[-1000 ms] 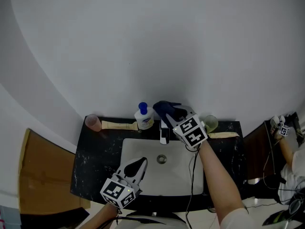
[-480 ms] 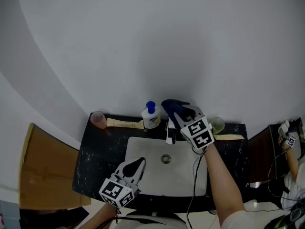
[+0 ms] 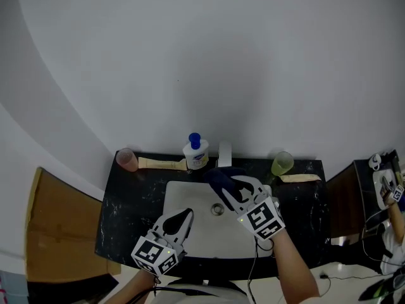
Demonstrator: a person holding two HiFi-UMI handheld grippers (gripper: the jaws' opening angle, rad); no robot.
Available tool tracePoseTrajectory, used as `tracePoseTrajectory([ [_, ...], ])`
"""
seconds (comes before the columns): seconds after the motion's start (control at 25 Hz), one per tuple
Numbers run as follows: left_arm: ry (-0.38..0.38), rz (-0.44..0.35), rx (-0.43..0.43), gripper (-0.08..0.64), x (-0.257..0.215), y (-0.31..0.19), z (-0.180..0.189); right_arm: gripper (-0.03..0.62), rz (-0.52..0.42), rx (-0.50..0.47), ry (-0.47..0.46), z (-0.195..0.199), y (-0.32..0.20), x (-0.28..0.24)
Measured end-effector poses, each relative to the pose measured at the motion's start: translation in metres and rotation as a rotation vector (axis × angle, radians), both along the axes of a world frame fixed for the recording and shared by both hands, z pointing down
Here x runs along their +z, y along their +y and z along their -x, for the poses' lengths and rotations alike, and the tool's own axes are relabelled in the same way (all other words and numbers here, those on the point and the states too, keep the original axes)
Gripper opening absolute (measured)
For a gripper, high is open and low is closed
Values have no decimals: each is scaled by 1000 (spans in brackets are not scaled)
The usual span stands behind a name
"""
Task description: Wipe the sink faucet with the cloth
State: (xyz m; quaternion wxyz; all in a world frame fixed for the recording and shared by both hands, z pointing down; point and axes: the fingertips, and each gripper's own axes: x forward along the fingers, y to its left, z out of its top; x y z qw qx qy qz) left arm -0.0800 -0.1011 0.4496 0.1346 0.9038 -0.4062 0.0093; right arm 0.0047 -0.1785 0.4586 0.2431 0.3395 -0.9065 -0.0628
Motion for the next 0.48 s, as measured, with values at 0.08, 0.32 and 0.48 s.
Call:
tracePoseTrajectory([
  [0.08, -3, 2, 0, 2, 1, 1, 0, 117, 28, -6, 54, -2, 2, 22],
  [0.32, -7, 6, -2, 2, -2, 0, -1, 118, 91, 39, 31, -7, -24, 44],
  [0.48, -9, 1, 0, 2, 3, 2, 0, 118, 93, 94, 65, -12, -61, 45],
])
